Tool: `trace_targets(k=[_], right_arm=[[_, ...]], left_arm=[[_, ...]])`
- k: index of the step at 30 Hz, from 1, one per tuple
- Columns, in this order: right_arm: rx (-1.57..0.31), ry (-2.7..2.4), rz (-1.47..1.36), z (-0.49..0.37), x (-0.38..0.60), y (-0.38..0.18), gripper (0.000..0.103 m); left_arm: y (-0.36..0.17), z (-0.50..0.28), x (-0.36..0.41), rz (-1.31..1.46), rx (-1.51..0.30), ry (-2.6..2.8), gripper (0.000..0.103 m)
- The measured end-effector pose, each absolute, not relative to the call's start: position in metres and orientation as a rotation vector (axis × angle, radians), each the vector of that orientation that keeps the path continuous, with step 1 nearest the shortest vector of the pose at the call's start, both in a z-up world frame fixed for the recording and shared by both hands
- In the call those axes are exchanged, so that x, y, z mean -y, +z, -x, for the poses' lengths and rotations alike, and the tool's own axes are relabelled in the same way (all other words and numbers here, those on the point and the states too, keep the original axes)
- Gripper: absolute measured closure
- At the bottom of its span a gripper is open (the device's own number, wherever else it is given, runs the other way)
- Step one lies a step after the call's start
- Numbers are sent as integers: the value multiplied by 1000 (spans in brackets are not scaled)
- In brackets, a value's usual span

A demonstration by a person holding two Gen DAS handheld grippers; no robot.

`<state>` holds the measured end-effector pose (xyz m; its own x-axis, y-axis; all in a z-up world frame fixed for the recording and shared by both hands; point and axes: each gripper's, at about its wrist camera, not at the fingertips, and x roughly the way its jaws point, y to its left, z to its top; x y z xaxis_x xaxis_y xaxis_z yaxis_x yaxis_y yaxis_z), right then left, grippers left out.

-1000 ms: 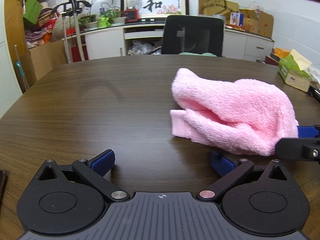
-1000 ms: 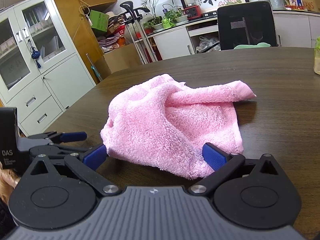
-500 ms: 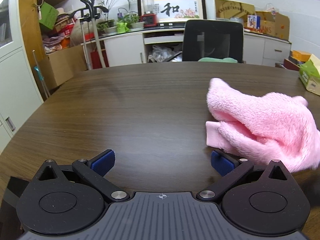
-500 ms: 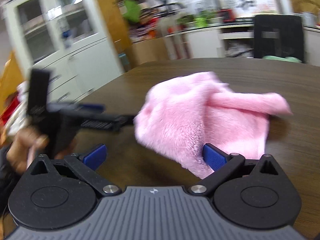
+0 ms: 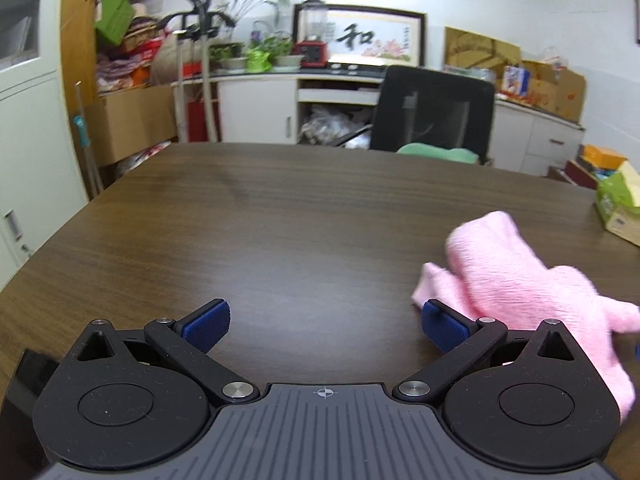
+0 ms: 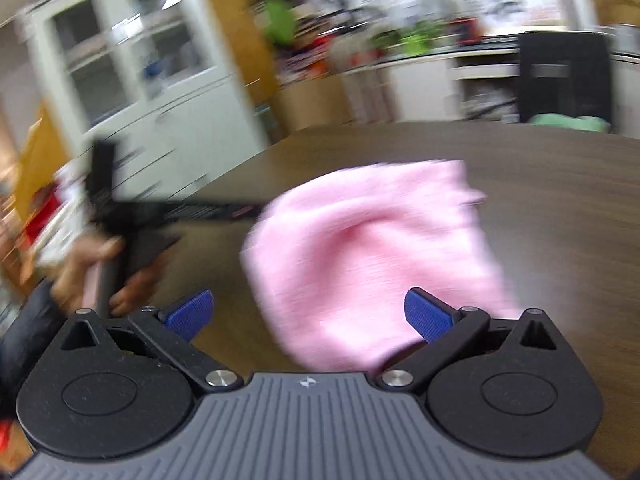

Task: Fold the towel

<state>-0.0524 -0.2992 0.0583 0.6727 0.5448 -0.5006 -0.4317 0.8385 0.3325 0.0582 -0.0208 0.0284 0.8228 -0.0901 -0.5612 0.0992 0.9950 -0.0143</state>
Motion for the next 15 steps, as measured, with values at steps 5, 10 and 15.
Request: trace_targets(k=[5,10,15], right_arm=[[-611,374,-277,42,327,45,1],[-605,375,-221,38,314,35,7],[-618,323,-147,31,297,33,65]], left_arm=[[29,-48,40,-55,-569,-181,0],[21,-48,54,-80,-592,-235,0],[13,-50,60,-93,-616,-241,0]])
